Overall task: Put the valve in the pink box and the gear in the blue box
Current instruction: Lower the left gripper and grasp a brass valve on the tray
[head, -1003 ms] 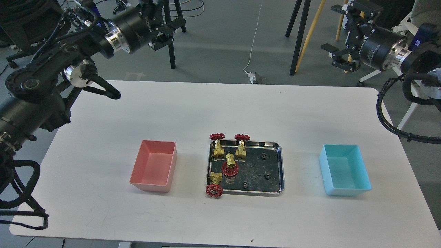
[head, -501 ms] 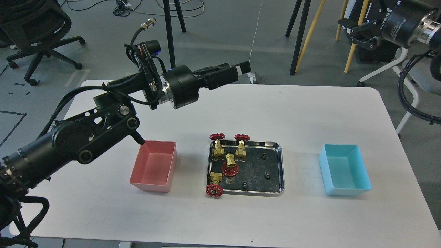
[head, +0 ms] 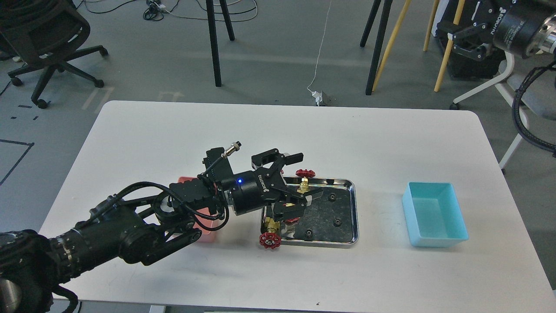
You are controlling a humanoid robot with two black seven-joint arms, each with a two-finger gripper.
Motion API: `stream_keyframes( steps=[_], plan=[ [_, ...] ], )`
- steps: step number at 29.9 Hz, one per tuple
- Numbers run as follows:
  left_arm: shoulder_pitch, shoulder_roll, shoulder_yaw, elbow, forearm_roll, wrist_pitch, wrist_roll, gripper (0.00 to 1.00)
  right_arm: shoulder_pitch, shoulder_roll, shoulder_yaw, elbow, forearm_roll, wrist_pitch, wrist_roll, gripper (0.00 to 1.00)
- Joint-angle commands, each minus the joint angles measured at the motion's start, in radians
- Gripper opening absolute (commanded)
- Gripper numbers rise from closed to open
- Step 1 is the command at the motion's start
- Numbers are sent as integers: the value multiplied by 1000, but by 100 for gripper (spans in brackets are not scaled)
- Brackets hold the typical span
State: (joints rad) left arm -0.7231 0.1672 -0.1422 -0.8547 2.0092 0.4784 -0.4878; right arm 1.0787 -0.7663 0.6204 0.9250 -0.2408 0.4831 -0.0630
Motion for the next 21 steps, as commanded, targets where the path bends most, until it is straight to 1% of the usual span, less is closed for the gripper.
stream_keyframes(
  steps=[1,8,11,15,21],
  plan=[
    [1,-70,38,106,-7,10,-1,100,-5,-8,-1,2,0,0,0,100],
    [34,-135,38,207,-39,10,-1,100,-14,-5,-1,2,-2,0,0,100],
    [34,-164,39,278,-50,10,-1,98,-16,1,-1,2,-14,0,0,100],
    [30,-167,39,350,-50,10,-1,94,-17,7,-1,0,-28,0,2,100],
    [31,-167,41,373,-50,10,-1,93,-17,7,-1,-9,-28,0,2,100]
  ],
)
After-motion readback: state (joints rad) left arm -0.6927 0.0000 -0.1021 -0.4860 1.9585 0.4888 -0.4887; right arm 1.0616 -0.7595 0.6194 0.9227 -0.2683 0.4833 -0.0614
